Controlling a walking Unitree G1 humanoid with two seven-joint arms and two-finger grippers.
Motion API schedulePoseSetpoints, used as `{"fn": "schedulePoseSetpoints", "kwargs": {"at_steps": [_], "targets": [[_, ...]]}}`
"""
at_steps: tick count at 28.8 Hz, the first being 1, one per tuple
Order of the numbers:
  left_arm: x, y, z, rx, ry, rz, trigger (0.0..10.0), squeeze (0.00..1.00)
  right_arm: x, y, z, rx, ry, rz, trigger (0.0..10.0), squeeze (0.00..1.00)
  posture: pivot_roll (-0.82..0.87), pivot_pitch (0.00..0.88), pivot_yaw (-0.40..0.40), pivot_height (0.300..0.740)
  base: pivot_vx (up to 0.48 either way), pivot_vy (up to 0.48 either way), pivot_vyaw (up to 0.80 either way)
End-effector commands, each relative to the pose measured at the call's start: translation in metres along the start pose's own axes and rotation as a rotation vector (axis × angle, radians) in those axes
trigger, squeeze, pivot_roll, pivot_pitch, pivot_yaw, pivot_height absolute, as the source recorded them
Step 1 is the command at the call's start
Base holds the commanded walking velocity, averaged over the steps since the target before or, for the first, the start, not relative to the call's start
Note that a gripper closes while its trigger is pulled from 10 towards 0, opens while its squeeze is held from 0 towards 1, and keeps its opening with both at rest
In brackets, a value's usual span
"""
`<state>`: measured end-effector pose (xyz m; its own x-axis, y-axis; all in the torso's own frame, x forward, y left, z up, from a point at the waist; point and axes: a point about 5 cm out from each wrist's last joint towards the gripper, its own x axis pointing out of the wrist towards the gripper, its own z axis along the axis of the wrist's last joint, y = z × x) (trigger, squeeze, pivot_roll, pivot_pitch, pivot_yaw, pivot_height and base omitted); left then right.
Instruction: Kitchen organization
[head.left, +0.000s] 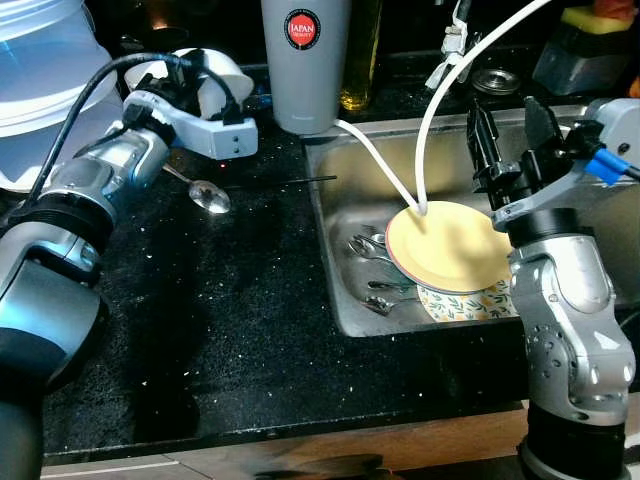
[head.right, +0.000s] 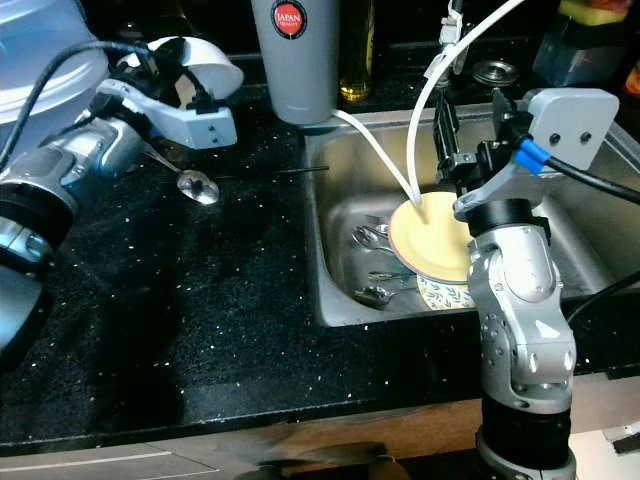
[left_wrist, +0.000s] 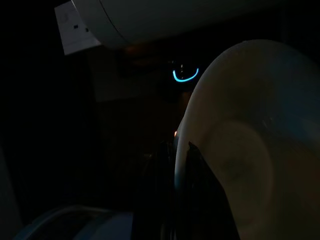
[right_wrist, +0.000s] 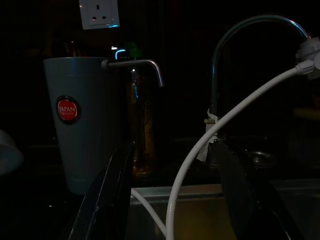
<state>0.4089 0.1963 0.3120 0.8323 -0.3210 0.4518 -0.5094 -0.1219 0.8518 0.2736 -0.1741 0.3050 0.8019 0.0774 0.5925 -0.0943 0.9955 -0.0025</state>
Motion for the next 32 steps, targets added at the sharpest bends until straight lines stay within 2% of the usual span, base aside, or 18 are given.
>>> {"fn": "schedulePoseSetpoints", "kwargs": {"at_steps": [1, 4, 9, 11, 12, 14, 15, 16, 18, 19, 20, 23, 27, 28, 32], "targets": [[-0.012, -0.007, -0.019, 0.06, 0.062, -0.023, 10.0, 0.0, -0.005, 0.003, 0.002, 0.015, 0.002, 0.001, 10.0, 0.0, -0.02, 0.155, 0.084, 0.74, 0.0, 0.0, 0.0], [-0.018, -0.012, -0.026, 0.087, 0.092, -0.042, 10.0, 0.0, -0.008, 0.004, 0.002, 0.019, 0.01, -0.001, 10.0, 0.0, -0.02, 0.165, 0.081, 0.74, 0.0, 0.0, 0.0], [-0.022, -0.016, -0.032, 0.08, 0.139, -0.055, 10.0, 0.0, -0.011, 0.004, 0.003, 0.02, 0.023, 0.005, 10.0, 0.0, -0.03, 0.196, 0.072, 0.74, 0.0, 0.0, 0.0], [-0.026, -0.021, -0.035, -0.001, 0.191, -0.092, 10.0, 0.0, -0.011, 0.004, 0.002, 0.02, 0.031, 0.008, 10.0, 0.0, -0.03, 0.209, 0.066, 0.74, 0.0, 0.0, 0.0], [-0.026, -0.021, -0.035, -0.001, 0.191, -0.092, 10.0, 0.0, -0.011, 0.004, 0.002, 0.02, 0.031, 0.008, 10.0, 0.0, -0.03, 0.209, 0.066, 0.74, 0.0, 0.0, 0.0], [-0.029, -0.027, -0.034, -0.085, 0.22, -0.134, 10.0, 0.0, -0.01, 0.004, 0.002, 0.021, 0.036, 0.011, 10.0, 0.0, -0.03, 0.209, 0.066, 0.74, 0.0, 0.0, 0.0], [-0.03, -0.032, -0.031, -0.167, 0.222, -0.179, 10.0, 0.0, -0.01, 0.005, 0.001, 0.022, 0.036, 0.012, 10.0, 0.0, -0.03, 0.211, 0.066, 0.74, 0.0, 0.0, 0.0], [-0.03, -0.032, -0.031, -0.167, 0.222, -0.179, 10.0, 0.0, -0.01, 0.005, 0.001, 0.022, 0.036, 0.012, 10.0, 0.0, -0.03, 0.211, 0.066, 0.74, 0.0, 0.0, 0.0], [-0.03, -0.034, -0.029, -0.301, 0.217, -0.233, 10.0, 0.0, -0.008, 0.006, 0.001, 0.026, 0.035, 0.016, 10.0, 0.0, -0.03, 0.205, 0.067, 0.74, 0.0, 0.0, 0.0], [-0.03, -0.033, -0.029, -0.325, 0.208, -0.239, 10.0, 0.0, -0.008, 0.006, 0.002, 0.028, 0.034, 0.016, 10.0, 0.0, -0.03, 0.205, 0.067, 0.74, 0.0, 0.0, 0.0], [-0.029, -0.031, -0.03, -0.321, 0.194, -0.238, 10.0, 0.0, -0.007, 0.006, 0.001, 0.03, 0.034, 0.017, 10.0, 0.0, -0.03, 0.198, 0.067, 0.74, 0.0, 0.0, 0.0], [-0.028, -0.021, -0.033, -0.24, 0.124, -0.208, 10.0, 0.0, -0.005, 0.006, 0.0, 0.035, 0.033, 0.017, 10.0, 0.0, -0.02, 0.179, 0.06, 0.74, 0.0, 0.0, 0.0], [-0.029, -0.023, -0.026, -0.215, 0.048, -0.225, 10.0, 0.0, -0.002, 0.007, -0.002, 0.039, 0.03, 0.024, 10.0, 0.0, -0.01, 0.159, 0.054, 0.74, 0.0, 0.0, 0.0], [-0.03, -0.027, -0.012, -0.245, -0.061, -0.268, 10.0, 0.0, 0.001, 0.007, -0.001, 0.037, 0.017, 0.033, 10.0, 0.0, -0.01, 0.13, 0.049, 0.74, 0.0, 0.0, 0.0], [-0.028, -0.026, 0.011, -0.348, -0.211, -0.301, 10.0, 0.0, 0.006, 0.004, 0.001, 0.03, 0.001, 0.034, 10.0, 0.0, -0.01, 0.101, 0.041, 0.74, 0.0, 0.0, 0.0]]}}
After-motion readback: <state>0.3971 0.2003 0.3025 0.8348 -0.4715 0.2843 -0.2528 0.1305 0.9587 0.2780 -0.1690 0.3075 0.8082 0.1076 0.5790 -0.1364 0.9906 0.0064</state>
